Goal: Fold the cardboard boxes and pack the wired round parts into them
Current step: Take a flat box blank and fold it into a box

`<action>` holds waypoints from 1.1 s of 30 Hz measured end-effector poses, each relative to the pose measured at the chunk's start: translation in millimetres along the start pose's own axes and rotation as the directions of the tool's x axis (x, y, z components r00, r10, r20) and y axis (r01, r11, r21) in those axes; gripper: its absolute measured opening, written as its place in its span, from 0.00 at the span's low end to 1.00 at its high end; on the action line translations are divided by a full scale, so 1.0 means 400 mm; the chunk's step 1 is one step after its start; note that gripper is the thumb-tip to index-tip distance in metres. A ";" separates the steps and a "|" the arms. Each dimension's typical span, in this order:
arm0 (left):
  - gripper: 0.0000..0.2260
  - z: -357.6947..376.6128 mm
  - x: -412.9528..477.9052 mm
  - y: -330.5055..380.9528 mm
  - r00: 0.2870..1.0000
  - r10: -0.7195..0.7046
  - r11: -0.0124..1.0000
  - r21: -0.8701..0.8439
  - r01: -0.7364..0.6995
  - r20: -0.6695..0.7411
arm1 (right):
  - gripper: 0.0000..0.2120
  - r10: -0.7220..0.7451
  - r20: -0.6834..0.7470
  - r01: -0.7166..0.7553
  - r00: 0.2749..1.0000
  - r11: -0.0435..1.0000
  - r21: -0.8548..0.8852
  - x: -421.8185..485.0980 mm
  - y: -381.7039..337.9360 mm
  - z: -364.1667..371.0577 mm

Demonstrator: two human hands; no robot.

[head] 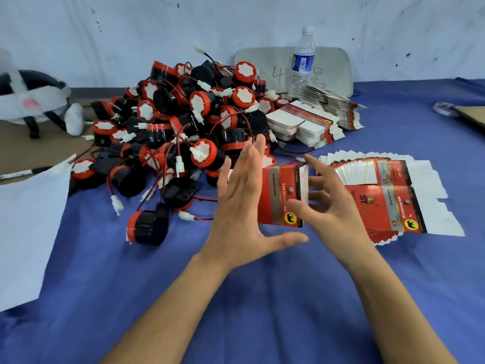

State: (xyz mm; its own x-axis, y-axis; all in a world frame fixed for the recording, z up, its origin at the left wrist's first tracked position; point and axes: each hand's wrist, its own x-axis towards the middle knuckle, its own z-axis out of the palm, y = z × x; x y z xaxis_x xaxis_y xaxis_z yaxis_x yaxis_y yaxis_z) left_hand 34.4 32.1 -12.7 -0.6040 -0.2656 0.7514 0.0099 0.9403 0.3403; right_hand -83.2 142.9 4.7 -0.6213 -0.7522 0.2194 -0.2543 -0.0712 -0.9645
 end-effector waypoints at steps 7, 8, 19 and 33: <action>0.22 -0.035 -0.019 0.052 0.939 -0.319 0.807 -0.556 0.197 -0.130 | 0.23 0.137 0.159 -0.210 0.978 0.643 0.736 -0.015 0.019 -0.002; 0.19 -0.050 -0.021 0.052 0.968 -0.240 0.876 -0.447 0.182 -0.077 | 0.22 0.123 0.228 -0.256 0.966 0.600 0.758 -0.020 0.025 -0.003; 0.29 -0.160 -0.045 0.059 0.996 0.089 0.989 -0.118 -0.085 0.025 | 0.27 0.008 0.317 -0.196 0.948 0.800 0.567 -0.036 0.060 0.009; 0.29 -0.194 0.053 0.071 0.279 -0.226 0.843 0.331 -0.425 0.933 | 0.27 0.092 0.461 -0.113 0.883 0.993 0.017 -0.074 0.082 0.000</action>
State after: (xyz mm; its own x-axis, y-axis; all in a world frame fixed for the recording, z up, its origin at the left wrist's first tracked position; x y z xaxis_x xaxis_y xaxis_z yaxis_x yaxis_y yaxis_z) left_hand 83.7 36.7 56.8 -0.9147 -0.0874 -0.3947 0.0014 0.9757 -0.2192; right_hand -73.1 162.7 -33.2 -0.2301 -0.9725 0.0369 -0.1701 0.0029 -0.9854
